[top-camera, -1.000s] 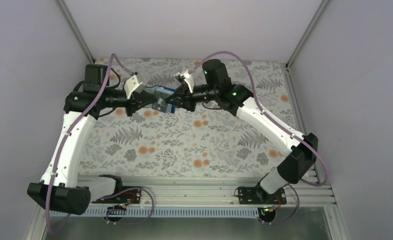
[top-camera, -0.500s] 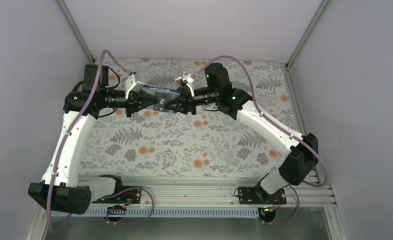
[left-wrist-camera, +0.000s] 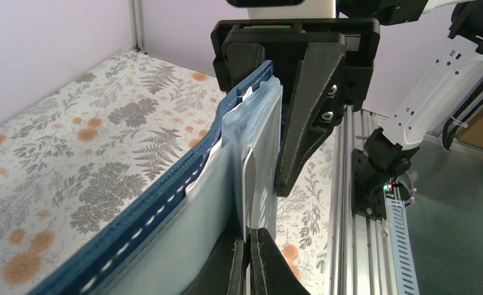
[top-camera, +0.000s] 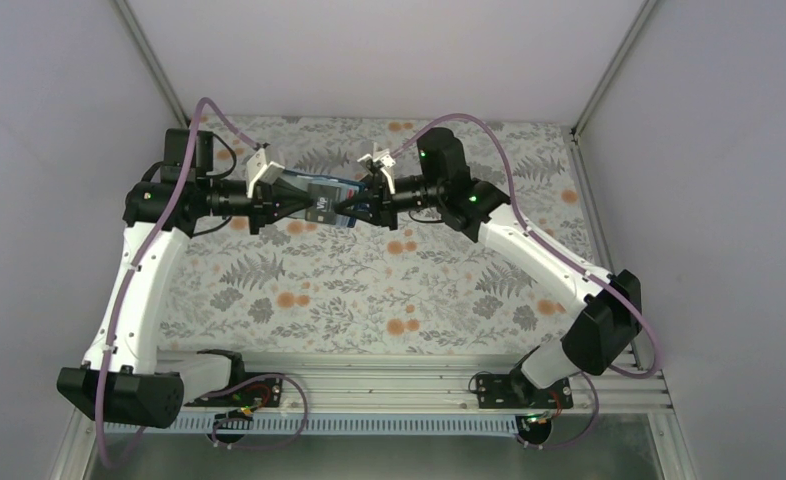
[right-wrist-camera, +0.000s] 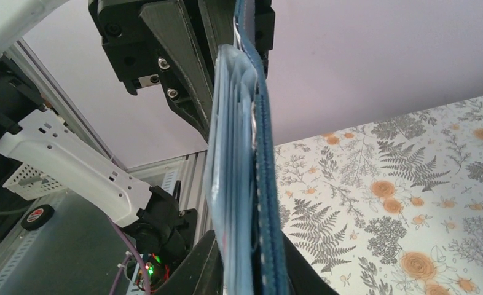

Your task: Take the credit cards out of the card holder

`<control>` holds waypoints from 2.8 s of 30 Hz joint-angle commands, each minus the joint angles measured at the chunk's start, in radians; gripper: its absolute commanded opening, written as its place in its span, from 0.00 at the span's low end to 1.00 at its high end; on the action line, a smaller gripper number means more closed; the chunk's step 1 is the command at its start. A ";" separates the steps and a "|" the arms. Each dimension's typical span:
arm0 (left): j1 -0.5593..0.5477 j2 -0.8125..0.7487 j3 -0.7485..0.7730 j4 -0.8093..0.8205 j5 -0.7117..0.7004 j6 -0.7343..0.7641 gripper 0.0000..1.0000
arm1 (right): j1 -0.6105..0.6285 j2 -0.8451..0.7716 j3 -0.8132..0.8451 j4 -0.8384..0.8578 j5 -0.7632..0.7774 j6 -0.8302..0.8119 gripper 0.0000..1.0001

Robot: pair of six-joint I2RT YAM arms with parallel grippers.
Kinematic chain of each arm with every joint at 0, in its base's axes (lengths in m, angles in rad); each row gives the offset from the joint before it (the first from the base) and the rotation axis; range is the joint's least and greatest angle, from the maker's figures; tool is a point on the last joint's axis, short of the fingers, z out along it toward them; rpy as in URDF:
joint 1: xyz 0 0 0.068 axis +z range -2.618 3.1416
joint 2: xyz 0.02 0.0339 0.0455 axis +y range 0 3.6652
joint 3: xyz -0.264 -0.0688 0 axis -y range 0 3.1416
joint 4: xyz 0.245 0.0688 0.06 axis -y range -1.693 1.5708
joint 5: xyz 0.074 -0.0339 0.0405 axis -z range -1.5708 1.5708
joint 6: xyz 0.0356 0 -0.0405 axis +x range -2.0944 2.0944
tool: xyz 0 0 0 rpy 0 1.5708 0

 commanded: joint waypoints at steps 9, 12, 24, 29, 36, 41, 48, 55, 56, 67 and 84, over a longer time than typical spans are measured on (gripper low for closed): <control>0.022 -0.010 0.054 -0.032 0.009 0.108 0.02 | -0.013 -0.030 -0.001 -0.013 -0.069 -0.024 0.04; 0.022 -0.010 0.039 -0.028 0.017 0.114 0.10 | -0.013 -0.037 0.002 -0.019 -0.083 -0.033 0.04; 0.020 -0.005 0.002 0.012 0.038 0.083 0.21 | -0.013 -0.042 0.025 -0.029 -0.118 -0.042 0.04; 0.015 0.014 0.017 0.060 0.020 0.014 0.11 | -0.013 -0.042 0.030 -0.034 -0.126 -0.043 0.04; 0.015 0.021 0.042 0.010 0.102 0.043 0.02 | -0.013 -0.052 0.036 -0.057 -0.114 -0.054 0.04; 0.021 0.017 0.072 -0.026 0.070 0.061 0.02 | -0.020 -0.066 0.031 -0.078 -0.090 -0.074 0.04; 0.024 0.008 0.046 0.000 0.027 0.066 0.02 | -0.029 -0.079 0.024 -0.078 -0.116 -0.078 0.05; 0.003 0.008 0.011 0.054 0.065 0.057 0.30 | -0.029 -0.071 0.030 -0.080 -0.134 -0.075 0.05; -0.004 0.009 0.009 0.061 0.069 0.049 0.31 | -0.029 -0.071 0.031 -0.080 -0.135 -0.074 0.05; -0.096 0.054 0.049 0.070 0.039 0.011 0.04 | -0.029 -0.069 0.032 -0.080 -0.137 -0.075 0.05; -0.054 0.037 0.047 0.054 0.062 0.015 0.02 | -0.034 -0.093 -0.004 -0.071 -0.093 -0.084 0.15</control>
